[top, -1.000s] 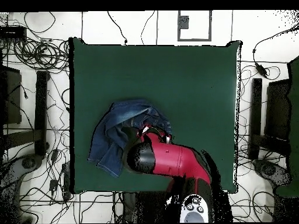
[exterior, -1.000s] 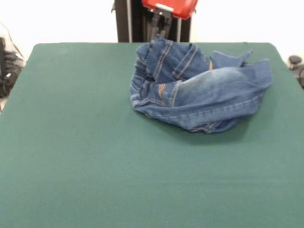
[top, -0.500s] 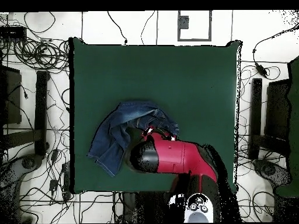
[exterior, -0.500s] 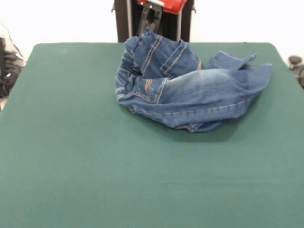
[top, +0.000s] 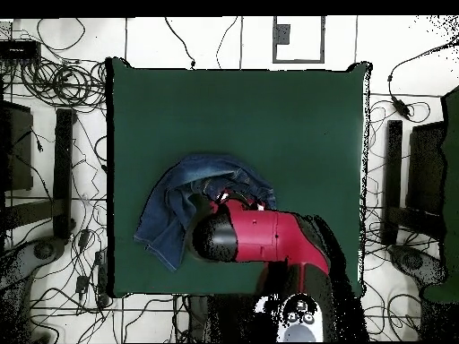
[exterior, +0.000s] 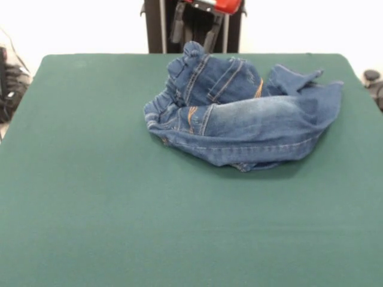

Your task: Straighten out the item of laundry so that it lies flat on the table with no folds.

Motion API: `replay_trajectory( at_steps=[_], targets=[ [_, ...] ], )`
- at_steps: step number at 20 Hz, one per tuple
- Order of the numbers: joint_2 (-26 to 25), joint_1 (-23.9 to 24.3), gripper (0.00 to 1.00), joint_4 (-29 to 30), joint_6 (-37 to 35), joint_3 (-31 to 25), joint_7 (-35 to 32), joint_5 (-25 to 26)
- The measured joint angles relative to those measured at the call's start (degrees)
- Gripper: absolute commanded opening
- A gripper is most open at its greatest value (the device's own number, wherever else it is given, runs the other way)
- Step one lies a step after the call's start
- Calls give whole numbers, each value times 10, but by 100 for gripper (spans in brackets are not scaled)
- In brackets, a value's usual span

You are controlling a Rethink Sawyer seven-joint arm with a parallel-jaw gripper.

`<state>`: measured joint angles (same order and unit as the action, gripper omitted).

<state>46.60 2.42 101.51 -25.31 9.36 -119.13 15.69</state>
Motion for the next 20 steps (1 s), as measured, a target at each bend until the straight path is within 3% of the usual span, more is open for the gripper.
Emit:
replay_trajectory(
  at_steps=[4, 10, 14, 20],
  targets=[
    [-1, -22, 100, -7, 0, 3, 0, -6],
    [-15, -101, 100, -33, 4, 31, -8, -42],
    [-49, -159, 100, -58, 46, 61, -36, -77],
    [-82, -173, 100, -66, 116, 74, -62, -98]
  ],
)
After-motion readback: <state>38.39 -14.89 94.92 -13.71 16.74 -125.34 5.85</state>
